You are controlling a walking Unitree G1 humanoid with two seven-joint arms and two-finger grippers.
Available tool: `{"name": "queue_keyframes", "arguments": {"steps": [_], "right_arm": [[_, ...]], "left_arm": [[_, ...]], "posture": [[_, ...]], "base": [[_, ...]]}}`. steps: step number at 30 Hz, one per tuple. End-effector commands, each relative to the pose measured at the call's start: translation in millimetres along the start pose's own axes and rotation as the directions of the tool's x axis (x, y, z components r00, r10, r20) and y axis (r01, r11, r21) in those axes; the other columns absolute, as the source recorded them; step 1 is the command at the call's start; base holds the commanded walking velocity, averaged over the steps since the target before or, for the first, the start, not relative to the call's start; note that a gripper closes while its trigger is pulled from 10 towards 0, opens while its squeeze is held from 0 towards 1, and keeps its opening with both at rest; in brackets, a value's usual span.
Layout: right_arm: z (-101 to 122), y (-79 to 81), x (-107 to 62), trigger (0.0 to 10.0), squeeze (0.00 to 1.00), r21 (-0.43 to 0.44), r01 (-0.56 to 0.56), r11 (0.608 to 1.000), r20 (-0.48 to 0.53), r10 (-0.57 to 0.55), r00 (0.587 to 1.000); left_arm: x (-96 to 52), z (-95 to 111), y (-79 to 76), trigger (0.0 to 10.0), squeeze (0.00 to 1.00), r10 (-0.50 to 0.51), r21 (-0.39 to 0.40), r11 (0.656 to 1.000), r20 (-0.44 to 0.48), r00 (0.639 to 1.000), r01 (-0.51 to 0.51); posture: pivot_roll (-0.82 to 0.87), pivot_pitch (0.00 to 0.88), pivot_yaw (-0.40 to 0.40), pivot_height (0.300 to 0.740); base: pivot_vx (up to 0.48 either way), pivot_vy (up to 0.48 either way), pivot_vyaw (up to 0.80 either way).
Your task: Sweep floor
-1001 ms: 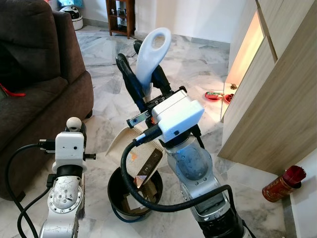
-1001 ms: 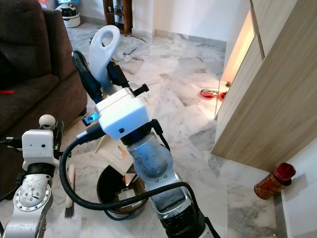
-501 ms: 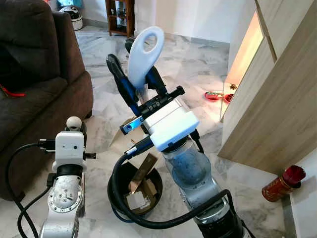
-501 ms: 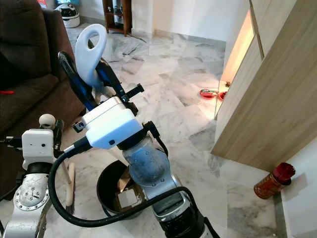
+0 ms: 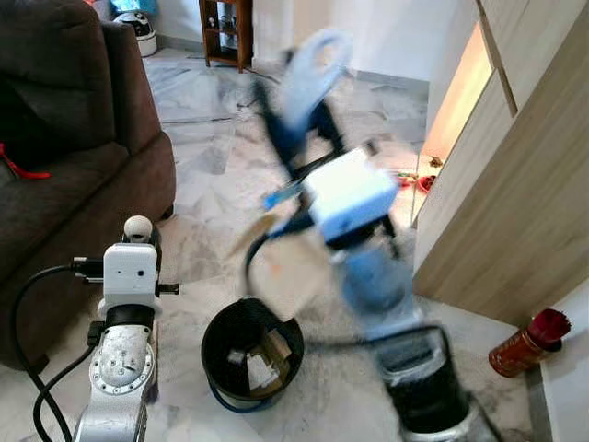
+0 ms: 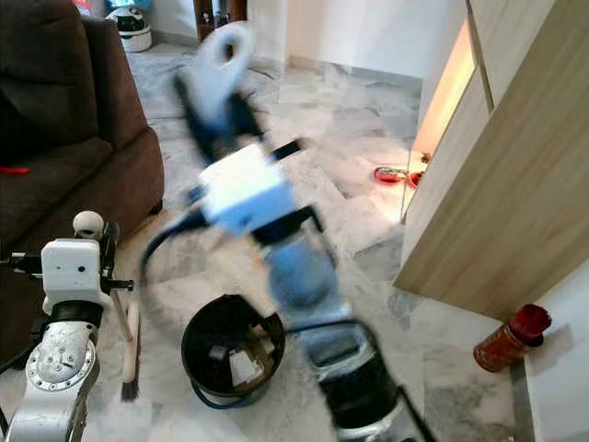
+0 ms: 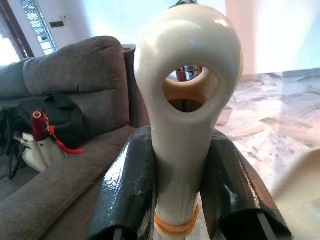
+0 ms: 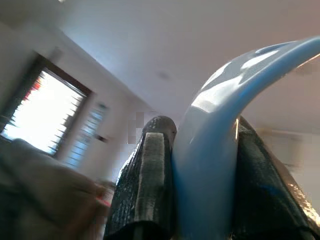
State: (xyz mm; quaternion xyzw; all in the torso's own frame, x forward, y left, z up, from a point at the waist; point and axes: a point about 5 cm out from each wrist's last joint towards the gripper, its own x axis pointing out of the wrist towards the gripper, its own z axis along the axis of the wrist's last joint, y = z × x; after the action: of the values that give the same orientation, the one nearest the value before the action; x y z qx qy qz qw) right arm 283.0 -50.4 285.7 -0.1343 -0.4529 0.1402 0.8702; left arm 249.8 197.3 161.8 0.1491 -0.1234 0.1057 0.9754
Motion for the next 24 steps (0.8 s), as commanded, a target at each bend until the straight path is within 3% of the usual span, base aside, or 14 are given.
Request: {"name": "queue_keyframes", "arguments": {"steps": [1, 2, 4, 6, 12, 15, 18, 24], "right_arm": [[-12.0, -30.6, 0.8, 10.0, 0.00, -0.101, 0.081, 0.992, -0.028, -0.084, 0.996], [-12.0, -30.6, 0.8, 10.0, 0.00, -0.101, 0.081, 0.992, -0.028, -0.084, 0.996], [-28.2, -52.9, -6.4, 10.0, 0.00, -0.162, 0.122, 0.979, -0.088, -0.138, 0.987], [-31.7, -57.3, -8.3, 10.0, 0.00, -0.174, 0.128, 0.976, -0.101, -0.147, 0.984], [-68.8, -89.6, -42.3, 10.0, 0.00, -0.269, 0.170, 0.948, -0.250, -0.239, 0.938], [-75.7, -92.8, -52.2, 10.0, 0.00, -0.268, 0.175, 0.947, -0.280, -0.250, 0.927], [-89.1, -95.2, -73.1, 10.0, 0.00, -0.275, 0.176, 0.945, -0.352, -0.270, 0.896], [-103.6, -90.7, -96.3, 10.0, 0.00, -0.281, 0.147, 0.948, -0.421, -0.260, 0.869]], "left_arm": [[2.7, 7.5, -0.5, 10.0, 0.00, -0.004, 0.004, 1.000, 0.051, 0.999, 0.004], [2.7, 7.5, -0.5, 10.0, 0.00, -0.004, 0.004, 1.000, 0.051, 0.999, 0.004], [2.3, 7.3, -1.2, 10.0, 0.00, -0.008, 0.001, 1.000, 0.049, 0.999, 0.008], [2.2, 7.2, -1.5, 10.0, 0.00, -0.009, 0.000, 1.000, 0.048, 0.999, 0.009], [0.0, 6.2, -1.8, 10.0, 0.00, -0.023, -0.003, 1.000, 0.041, 0.999, 0.023], [-0.9, 5.5, -1.2, 10.0, 0.00, -0.026, -0.001, 1.000, 0.038, 0.999, 0.026], [-2.3, 4.9, -0.3, 10.0, 0.00, -0.038, 0.002, 0.999, 0.034, 0.999, 0.038], [-3.6, 5.3, -0.3, 10.0, 0.00, -0.059, 0.001, 0.998, 0.034, 0.998, 0.059]], "posture": [[0.04, 0.061, -0.052, 0.740], [0.04, 0.061, -0.052, 0.740], [0.04, 0.064, -0.053, 0.740], [0.04, 0.064, -0.053, 0.740], [0.05, 0.066, -0.050, 0.740], [0.05, 0.065, -0.049, 0.740], [0.05, 0.061, -0.044, 0.740], [0.05, 0.053, -0.038, 0.740]], "base": [[0.000, 0.000, 0.00], [0.000, 0.000, 0.00], [0.000, 0.000, 0.00], [0.000, 0.000, 0.00], [0.000, 0.000, 0.00], [0.000, 0.000, 0.00], [0.000, 0.000, 0.00], [0.000, 0.000, 0.00]]}}
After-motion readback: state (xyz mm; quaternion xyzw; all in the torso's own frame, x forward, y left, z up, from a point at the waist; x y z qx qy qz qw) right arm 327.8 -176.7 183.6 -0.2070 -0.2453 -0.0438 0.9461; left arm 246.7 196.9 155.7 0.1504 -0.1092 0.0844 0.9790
